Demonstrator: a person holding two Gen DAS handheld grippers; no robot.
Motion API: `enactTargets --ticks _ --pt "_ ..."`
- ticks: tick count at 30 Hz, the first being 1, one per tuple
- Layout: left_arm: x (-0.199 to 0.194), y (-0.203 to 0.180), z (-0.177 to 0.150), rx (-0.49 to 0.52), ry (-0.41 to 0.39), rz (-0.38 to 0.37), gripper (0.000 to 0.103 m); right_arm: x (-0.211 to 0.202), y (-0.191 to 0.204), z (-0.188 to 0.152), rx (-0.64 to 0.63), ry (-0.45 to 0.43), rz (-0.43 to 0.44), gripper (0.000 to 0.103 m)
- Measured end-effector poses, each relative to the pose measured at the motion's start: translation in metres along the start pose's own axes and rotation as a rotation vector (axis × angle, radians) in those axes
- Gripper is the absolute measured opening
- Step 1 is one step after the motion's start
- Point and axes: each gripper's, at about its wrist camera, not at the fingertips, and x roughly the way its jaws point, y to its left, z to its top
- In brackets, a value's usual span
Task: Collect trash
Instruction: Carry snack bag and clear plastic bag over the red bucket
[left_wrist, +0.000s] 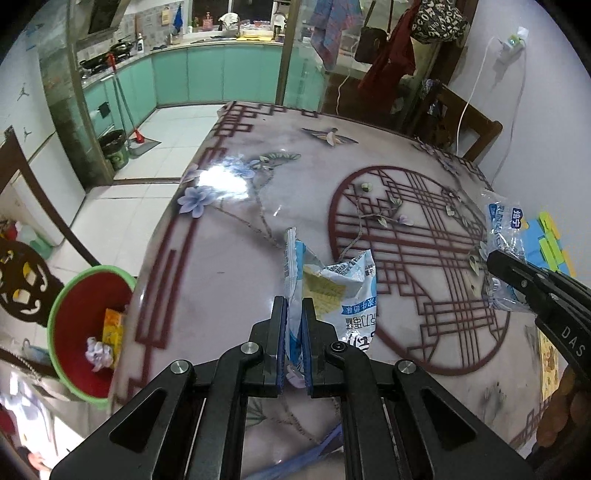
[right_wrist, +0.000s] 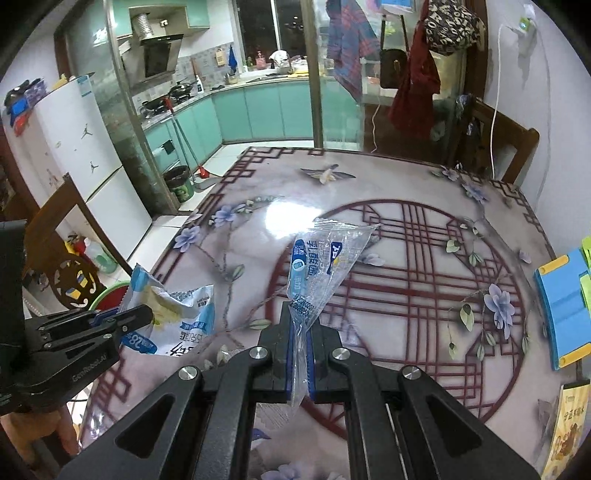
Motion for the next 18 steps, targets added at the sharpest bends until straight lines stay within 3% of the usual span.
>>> enactTargets --ticks 18 --pt "-0.02 0.06 -0.003 -0.041 -0.023 0.029 0.007 0.003 0.069 0.002 -0.062 0.002 0.034 0.004"
